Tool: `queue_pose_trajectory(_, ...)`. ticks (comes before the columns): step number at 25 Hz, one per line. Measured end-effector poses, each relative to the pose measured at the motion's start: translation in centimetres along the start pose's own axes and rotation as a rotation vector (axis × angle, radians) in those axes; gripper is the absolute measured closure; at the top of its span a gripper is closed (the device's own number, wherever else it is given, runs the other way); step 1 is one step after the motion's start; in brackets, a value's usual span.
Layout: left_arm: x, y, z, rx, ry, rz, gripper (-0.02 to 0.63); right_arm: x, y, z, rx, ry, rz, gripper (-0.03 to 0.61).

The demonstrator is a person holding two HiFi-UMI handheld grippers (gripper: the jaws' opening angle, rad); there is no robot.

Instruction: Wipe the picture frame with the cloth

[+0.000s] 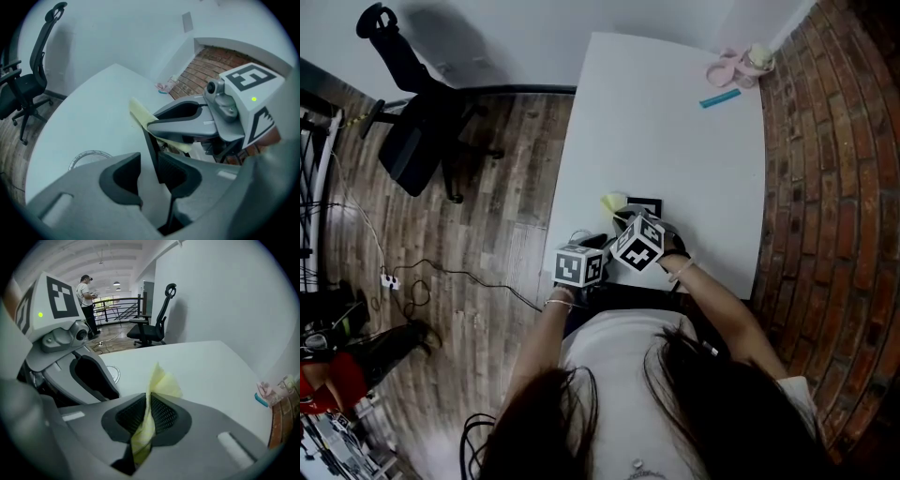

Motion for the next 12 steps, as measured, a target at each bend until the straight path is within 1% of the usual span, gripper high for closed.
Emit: queue_pose_trajectory(12,-0.2,0.0,0.0,0.005,-0.006,-0.005,0.495,-0.5,0.8,-2.2,-0.005,-0.026,0.001,0.545)
Point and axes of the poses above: the fingertips, and each gripper's own axes: x backward along the fingers, z to its left, y out of its top, the point moved 8 cm from there along x, backward along the fingers, and after that the axes turned 5 degrees about z, right-handed, at the moved point
